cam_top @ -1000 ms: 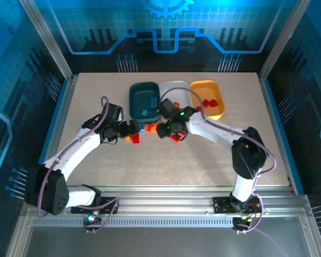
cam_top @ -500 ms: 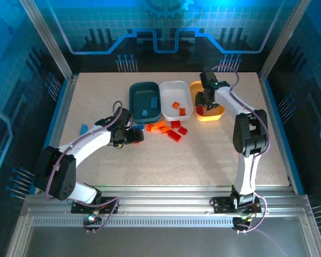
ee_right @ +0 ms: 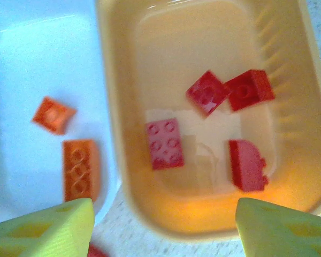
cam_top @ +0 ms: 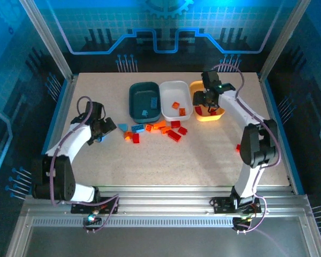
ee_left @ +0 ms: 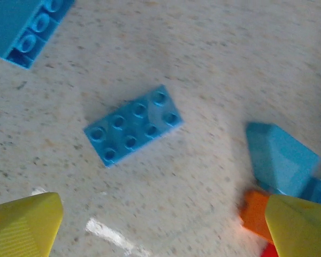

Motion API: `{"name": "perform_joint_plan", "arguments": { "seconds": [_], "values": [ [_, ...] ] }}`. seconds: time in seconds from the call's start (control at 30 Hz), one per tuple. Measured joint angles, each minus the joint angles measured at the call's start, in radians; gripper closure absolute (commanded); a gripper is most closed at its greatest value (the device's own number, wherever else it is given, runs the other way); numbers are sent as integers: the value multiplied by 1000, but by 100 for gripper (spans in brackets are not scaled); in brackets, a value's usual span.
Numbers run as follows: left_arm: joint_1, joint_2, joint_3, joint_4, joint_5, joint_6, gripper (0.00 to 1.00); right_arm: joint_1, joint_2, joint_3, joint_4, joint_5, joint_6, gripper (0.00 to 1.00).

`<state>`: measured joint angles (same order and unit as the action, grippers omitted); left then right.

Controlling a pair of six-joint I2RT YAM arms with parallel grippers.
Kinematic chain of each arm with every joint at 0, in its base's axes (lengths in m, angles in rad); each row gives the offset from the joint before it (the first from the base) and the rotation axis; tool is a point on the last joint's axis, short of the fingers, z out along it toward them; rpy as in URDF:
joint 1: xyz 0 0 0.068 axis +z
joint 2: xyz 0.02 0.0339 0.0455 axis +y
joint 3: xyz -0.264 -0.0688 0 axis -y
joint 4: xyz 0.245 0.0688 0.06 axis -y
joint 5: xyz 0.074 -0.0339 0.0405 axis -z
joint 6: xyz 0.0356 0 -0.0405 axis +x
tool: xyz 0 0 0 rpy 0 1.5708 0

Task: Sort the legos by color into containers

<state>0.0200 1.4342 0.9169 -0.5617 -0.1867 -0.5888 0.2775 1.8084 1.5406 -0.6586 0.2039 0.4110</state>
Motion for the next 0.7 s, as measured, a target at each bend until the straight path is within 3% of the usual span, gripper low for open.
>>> {"name": "perform_joint_plan", "arguments": {
  "seconds": [0.3,0.53,0.7],
  "values": [
    [45,349,222,37,33,124,1,51,-165,-154,48,-79,18,28],
    [55,383,244,24,38,173,1,51,-225,-186,58,-107,19,28],
    [54,371,184,45,104,158,2,51,-248,-187,71,-112,22,28]
  ]
}}
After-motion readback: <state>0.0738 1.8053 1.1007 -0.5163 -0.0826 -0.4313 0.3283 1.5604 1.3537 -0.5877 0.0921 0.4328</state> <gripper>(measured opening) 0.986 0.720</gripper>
